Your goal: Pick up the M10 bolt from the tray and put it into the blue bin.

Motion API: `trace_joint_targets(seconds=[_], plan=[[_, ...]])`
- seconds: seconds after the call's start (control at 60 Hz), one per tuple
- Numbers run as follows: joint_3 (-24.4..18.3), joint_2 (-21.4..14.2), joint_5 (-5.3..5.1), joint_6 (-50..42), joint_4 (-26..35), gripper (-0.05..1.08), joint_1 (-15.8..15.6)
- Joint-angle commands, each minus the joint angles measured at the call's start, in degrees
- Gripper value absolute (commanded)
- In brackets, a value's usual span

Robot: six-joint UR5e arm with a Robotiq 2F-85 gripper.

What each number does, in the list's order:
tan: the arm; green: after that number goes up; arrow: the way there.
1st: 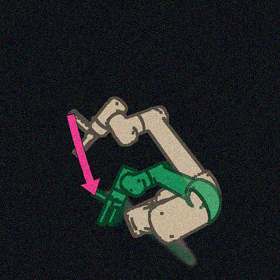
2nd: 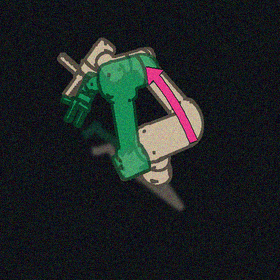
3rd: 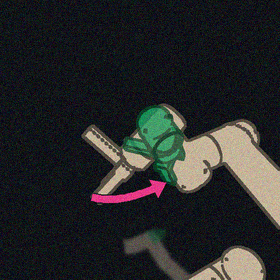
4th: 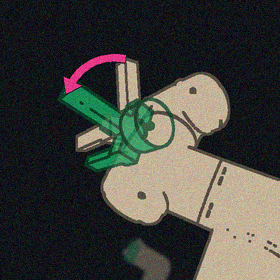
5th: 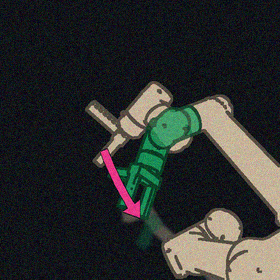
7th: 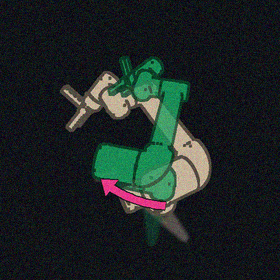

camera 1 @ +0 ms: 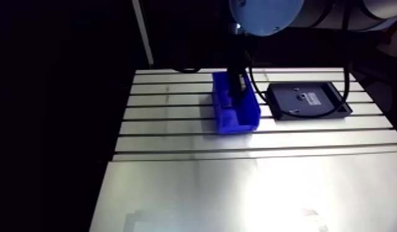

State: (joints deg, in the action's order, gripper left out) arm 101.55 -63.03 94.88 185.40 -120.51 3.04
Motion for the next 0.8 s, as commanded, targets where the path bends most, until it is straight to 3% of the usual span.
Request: trace_joint_targets(seconds=[0.017, 0.117, 0.267, 0.483, 0.517, 0.65, 0.767, 0.8], plan=[[-1.19, -2.22, -0.09, 0.20, 0.88, 0.00, -0.30], [-2.37, -3.57, -0.43, 0.12, 3.20, 0.00, -0.48], [-5.67, -6.00, -1.73, 0.02, 9.94, 0.00, -0.49], [-10.71, -9.86, -1.92, -1.24, 21.09, 0.00, 0.35], [-12.74, -10.54, -2.41, -4.78, 25.37, 0.00, 0.80], [-16.49, -11.24, -4.00, -17.36, 29.44, 0.00, 1.50], [-18.33, -12.20, -4.14, -30.87, 29.14, 0.00, 1.86], [-19.34, -12.66, -3.98, -40.62, 29.14, 0.00, 2.05]])
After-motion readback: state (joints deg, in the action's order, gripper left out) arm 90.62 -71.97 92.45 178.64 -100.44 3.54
